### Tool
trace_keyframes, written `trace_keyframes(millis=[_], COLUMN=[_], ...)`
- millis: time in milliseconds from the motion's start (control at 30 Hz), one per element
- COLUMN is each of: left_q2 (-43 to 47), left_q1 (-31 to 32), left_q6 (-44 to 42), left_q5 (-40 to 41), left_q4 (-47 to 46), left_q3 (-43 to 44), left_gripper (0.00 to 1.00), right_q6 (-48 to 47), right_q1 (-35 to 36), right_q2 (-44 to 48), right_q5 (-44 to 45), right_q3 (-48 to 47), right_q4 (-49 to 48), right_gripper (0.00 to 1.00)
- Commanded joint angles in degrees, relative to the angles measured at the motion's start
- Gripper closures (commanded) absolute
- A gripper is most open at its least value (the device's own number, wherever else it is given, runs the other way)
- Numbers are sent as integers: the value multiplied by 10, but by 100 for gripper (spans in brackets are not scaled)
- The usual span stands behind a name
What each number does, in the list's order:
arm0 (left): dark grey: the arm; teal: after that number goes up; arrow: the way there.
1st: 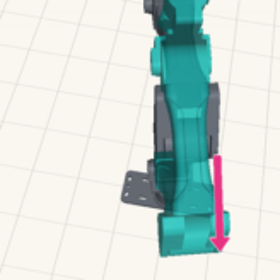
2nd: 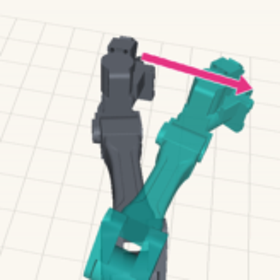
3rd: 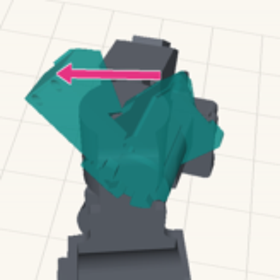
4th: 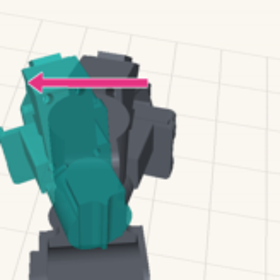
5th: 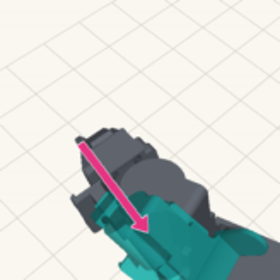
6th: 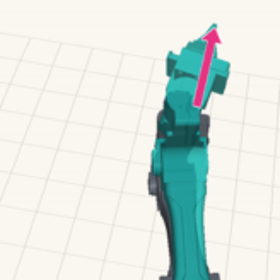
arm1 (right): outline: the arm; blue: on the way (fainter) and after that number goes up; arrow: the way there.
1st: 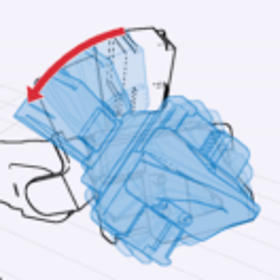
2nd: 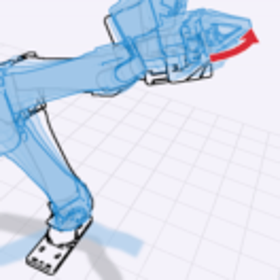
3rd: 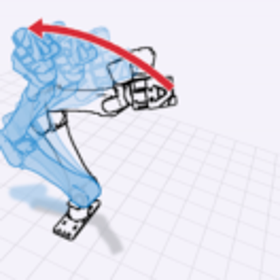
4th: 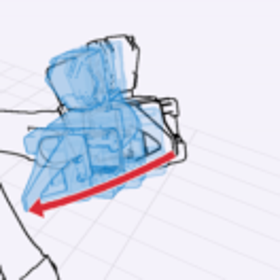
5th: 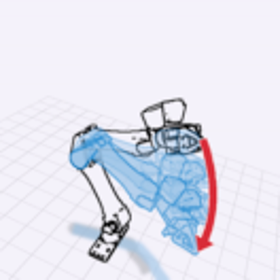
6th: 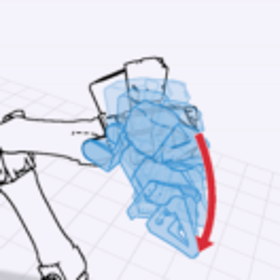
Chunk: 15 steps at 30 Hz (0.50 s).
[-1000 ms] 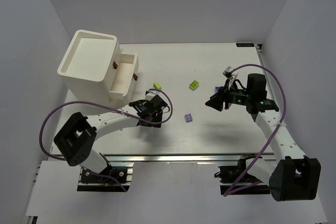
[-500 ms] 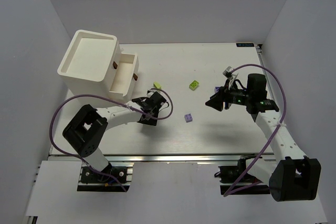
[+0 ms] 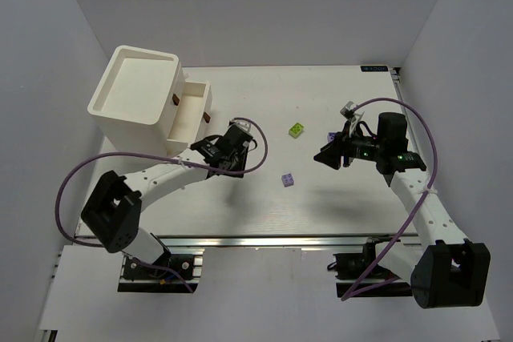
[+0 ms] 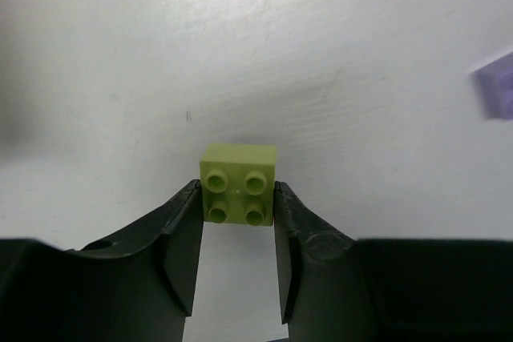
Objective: Sort the legos into containers by color
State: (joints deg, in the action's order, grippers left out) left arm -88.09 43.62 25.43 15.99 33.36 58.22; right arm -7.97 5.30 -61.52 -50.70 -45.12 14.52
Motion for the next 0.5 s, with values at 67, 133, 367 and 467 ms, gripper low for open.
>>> trace_keyframes(millis=[67, 133, 367, 467], left_q2=[61, 65, 33, 26], left_q1=[2, -3, -42, -72], left_q6=[-29, -43, -72, -93], left_q5=[35, 80, 186, 211], left_q4=[64, 94, 183, 186], left_q3=[87, 119, 221, 240], left_gripper=[76, 77, 77, 77], right_q6=[-8, -8, -8, -8], right_q1=[3, 1, 2, 2], right_q2=[11, 10, 10, 10], right_q5=[-5, -5, -7, -7], right_q3=[3, 4, 4, 5], right_q4=[-14, -14, -14, -14], right_gripper=[48, 48, 48, 49])
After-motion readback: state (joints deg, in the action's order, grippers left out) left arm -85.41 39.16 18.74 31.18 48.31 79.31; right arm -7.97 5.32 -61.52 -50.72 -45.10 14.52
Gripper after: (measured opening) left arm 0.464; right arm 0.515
